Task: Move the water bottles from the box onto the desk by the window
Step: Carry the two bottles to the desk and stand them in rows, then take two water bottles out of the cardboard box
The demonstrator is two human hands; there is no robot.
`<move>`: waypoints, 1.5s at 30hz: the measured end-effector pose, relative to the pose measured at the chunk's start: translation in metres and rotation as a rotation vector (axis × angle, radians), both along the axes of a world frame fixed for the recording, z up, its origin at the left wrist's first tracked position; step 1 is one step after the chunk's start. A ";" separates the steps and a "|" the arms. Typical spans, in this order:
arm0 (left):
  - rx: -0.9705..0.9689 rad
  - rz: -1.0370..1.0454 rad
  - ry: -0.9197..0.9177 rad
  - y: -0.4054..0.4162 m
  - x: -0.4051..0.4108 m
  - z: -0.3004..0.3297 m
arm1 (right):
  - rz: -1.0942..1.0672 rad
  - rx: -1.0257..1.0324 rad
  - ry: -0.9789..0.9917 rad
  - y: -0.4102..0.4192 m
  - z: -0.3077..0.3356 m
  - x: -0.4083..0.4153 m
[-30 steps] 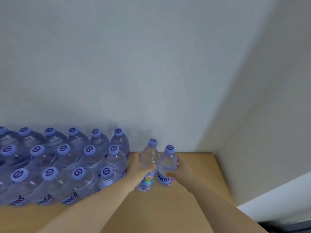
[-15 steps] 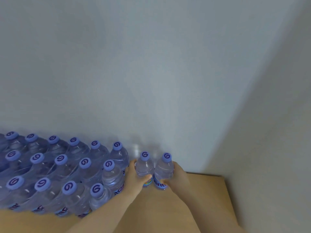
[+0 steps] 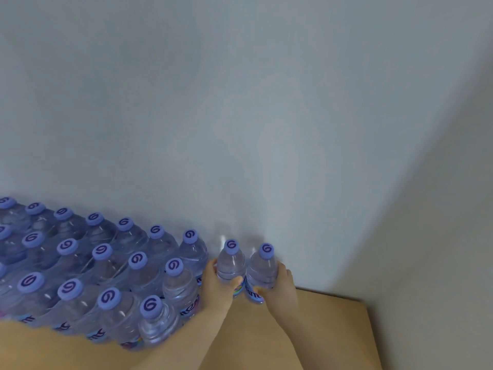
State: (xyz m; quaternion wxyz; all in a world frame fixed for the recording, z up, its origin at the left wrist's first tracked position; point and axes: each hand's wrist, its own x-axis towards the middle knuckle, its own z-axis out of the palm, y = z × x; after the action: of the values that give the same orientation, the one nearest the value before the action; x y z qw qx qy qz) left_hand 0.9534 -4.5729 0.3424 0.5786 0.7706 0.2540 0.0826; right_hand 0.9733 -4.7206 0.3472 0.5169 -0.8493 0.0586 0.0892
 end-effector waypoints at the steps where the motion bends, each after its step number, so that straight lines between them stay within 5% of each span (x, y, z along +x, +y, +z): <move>1: -0.004 0.009 0.004 -0.001 0.000 0.000 | -0.010 0.011 0.006 0.000 -0.001 0.001; 15: 0.053 -0.047 0.063 0.002 -0.002 0.004 | -0.011 -0.050 0.131 -0.001 -0.007 -0.010; 21: 0.067 -0.185 0.151 -0.007 -0.055 -0.012 | 0.142 -0.212 0.225 -0.001 -0.009 -0.037; 27: 0.281 -0.372 0.306 0.017 -0.109 -0.019 | 0.383 -0.461 0.272 0.039 0.006 -0.064; 39: 0.295 -0.333 0.367 0.192 -0.261 -0.011 | 0.790 -0.610 0.351 0.215 0.006 -0.195; 45: 0.337 -0.211 0.457 0.315 -0.364 0.004 | 1.037 -0.696 0.136 0.335 0.023 -0.266</move>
State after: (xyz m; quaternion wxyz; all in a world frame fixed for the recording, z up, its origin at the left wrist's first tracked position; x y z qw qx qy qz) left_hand 0.5897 -4.2578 0.3467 0.3757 0.8766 0.2789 -0.1123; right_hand 0.7074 -4.3853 0.3698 0.0949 -0.8782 -0.3025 0.3580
